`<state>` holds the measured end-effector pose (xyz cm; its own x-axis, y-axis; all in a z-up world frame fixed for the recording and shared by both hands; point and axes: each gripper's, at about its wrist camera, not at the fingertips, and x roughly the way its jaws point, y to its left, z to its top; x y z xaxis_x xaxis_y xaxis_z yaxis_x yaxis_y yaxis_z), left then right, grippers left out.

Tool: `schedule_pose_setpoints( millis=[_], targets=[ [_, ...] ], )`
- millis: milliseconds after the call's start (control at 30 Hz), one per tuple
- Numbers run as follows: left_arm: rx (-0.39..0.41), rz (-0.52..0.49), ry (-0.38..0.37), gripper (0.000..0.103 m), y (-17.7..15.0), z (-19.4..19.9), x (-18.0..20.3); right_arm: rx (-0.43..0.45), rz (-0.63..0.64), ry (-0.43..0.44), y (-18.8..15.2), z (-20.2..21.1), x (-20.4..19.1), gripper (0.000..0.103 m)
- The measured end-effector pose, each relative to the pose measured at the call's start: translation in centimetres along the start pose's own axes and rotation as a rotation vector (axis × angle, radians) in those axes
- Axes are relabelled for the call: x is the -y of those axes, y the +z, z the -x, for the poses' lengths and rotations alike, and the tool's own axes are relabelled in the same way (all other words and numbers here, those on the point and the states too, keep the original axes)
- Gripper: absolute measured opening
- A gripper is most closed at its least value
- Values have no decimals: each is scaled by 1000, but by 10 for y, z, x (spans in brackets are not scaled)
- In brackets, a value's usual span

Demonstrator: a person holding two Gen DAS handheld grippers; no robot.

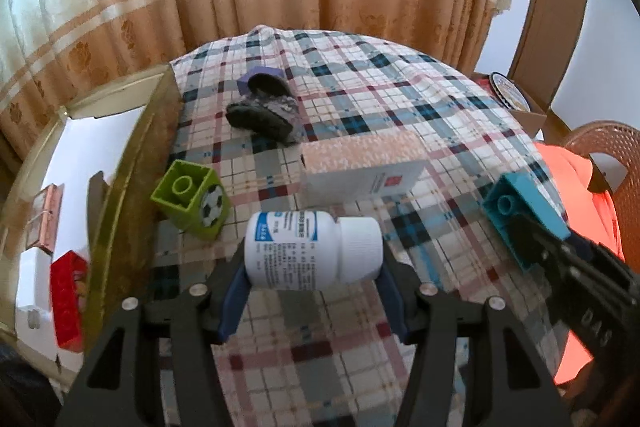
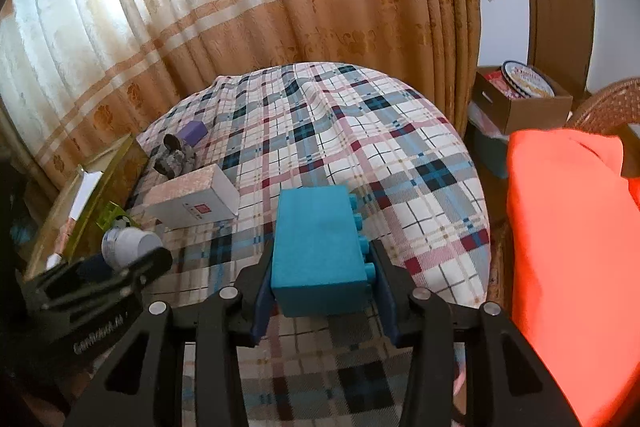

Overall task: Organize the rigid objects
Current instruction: 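Grasp the white pill bottle with the left gripper while the right lifts the blue brick, then carry the pill bottle and blue brick over the tray with both grippers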

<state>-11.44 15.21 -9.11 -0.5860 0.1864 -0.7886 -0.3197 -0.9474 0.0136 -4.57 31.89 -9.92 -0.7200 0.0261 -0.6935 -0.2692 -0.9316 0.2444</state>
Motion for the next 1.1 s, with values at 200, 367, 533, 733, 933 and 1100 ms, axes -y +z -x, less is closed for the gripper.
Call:
schedule_pose_setpoints(
  millis=[200,367,533,733,933,1100],
  targets=[
    [28,-19,32,57,-3,16,-10,17,14,2,1,14,-14,45],
    [43,-7,39,57,-6,27,-22,-18,26,-4,-3,10,-25,45],
    [66,-4,47,57,-11,39,-33,-42,18,1,-11,14,-32,45],
    [80,21,39,57,-13,47,-46,-21,58,25,-8,28,-55,45],
    [102,52,33,57,-12,58,-64,4,102,71,-2,41,-85,45],
    [122,98,56,57,-9,67,-89,11,147,116,1,45,-113,45]
  ],
)
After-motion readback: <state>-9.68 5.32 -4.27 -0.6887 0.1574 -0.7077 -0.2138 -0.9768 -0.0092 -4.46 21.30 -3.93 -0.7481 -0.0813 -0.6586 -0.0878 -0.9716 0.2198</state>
